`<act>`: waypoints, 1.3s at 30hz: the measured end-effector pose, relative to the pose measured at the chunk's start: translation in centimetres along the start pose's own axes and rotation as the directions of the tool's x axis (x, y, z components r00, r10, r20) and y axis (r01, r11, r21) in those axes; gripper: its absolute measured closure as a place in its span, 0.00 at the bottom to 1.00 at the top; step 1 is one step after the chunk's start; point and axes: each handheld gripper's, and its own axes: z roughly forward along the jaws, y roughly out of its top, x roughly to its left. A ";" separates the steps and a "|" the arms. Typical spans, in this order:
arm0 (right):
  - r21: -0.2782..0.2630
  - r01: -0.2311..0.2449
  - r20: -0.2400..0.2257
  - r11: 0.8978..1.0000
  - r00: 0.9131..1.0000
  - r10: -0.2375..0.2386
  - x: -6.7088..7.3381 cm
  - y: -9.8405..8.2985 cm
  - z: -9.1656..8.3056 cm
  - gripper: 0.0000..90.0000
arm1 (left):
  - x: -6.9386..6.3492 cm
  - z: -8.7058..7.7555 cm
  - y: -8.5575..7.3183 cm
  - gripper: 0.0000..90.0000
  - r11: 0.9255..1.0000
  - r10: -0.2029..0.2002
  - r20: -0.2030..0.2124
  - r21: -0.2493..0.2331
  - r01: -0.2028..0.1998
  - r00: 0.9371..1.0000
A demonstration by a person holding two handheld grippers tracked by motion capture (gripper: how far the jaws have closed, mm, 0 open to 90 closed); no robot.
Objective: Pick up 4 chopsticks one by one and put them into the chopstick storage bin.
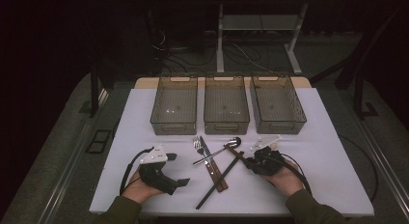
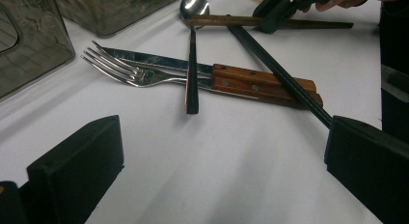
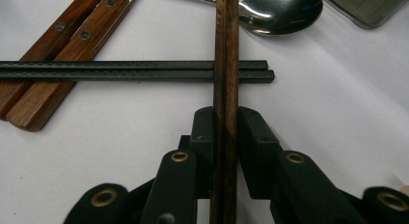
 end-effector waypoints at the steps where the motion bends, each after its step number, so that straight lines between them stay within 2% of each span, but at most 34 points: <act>1: -0.003 -0.008 -0.007 1.000 1.000 0.008 0.0 0.0 0.0 0.77 | 0.0 0.0 0.0 0.00 1.000 0.000 0.000 0.000 0.000 1.000; 3: -0.023 -0.014 -0.006 1.000 1.000 0.014 -0.1 0.0 -0.4 0.74 | 0.0 0.0 0.0 0.00 1.000 0.000 0.001 -0.001 0.000 1.000; 5: -0.052 -0.027 -0.026 0.998 0.999 0.026 -0.2 0.0 -1.0 0.73 | 0.0 0.0 0.0 0.00 1.000 0.000 0.001 -0.002 0.000 1.000; 9: -0.083 -0.034 -0.062 0.996 0.998 0.029 -0.2 -0.5 -2.3 0.76 | 0.0 0.0 0.0 0.00 1.000 -0.001 0.001 -0.003 0.001 1.000; 17: -0.051 -0.015 -0.048 0.999 0.999 0.012 -0.1 -2.5 -4.0 0.86 | 0.0 -0.1 0.0 0.00 1.000 -0.004 -0.001 -0.004 0.004 1.000; 23: -0.036 -0.024 -0.039 0.999 0.999 0.023 -0.5 -3.7 -4.8 0.91 | 0.0 -0.1 0.0 0.00 1.000 -0.006 -0.001 -0.005 0.006 1.000; 26: -0.026 -0.035 -0.038 0.999 0.999 0.034 -0.7 -4.1 -4.8 0.92 | 0.0 -0.1 0.0 0.00 1.000 -0.006 -0.002 -0.005 0.006 1.000; 39: -0.001 -0.026 -0.036 1.000 0.999 0.026 -0.9 -4.1 -4.2 0.92 | 0.0 -0.1 0.0 0.00 1.000 -0.005 -0.002 -0.005 0.005 1.000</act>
